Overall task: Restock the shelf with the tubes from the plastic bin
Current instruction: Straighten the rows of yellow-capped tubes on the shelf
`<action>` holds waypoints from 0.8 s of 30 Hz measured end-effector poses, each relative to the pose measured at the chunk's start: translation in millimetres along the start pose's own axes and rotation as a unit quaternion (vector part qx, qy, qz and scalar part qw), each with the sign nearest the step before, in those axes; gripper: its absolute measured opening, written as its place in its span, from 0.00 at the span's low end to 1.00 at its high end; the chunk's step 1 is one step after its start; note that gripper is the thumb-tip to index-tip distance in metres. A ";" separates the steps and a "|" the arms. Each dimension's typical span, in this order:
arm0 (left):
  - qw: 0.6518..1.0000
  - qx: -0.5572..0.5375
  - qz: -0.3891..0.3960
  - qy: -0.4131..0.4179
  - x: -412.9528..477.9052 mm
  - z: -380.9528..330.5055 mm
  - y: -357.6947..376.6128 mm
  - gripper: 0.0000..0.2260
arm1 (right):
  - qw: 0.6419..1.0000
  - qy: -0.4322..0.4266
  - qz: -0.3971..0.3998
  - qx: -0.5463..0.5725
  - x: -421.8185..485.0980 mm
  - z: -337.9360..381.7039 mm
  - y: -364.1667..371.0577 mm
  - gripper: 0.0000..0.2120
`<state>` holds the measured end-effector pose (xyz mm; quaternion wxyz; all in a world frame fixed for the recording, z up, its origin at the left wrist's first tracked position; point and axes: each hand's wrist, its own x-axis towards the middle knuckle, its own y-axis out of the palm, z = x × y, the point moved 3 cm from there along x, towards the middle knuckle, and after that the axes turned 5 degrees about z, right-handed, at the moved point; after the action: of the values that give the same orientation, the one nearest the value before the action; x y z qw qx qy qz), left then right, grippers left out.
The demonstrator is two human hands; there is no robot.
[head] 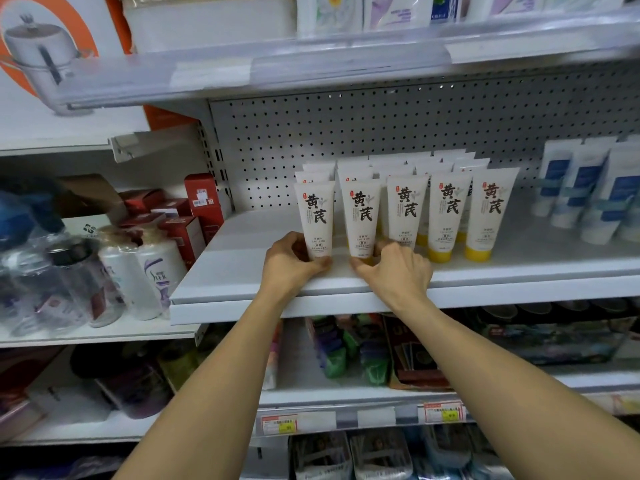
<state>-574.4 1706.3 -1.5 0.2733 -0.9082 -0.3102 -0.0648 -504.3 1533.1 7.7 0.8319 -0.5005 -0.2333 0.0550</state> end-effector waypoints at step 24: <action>0.984 0.023 -0.149 0.093 -54.2 -51.8 16.7 0.11 | 0.994 -0.038 -0.012 0.100 -18.3 -38.7 -23.6 0.14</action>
<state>-605.1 1638.9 18.9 0.3089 -0.8355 -0.4165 -0.1821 -506.7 1484.2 6.7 0.8688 -0.4096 -0.2642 0.0875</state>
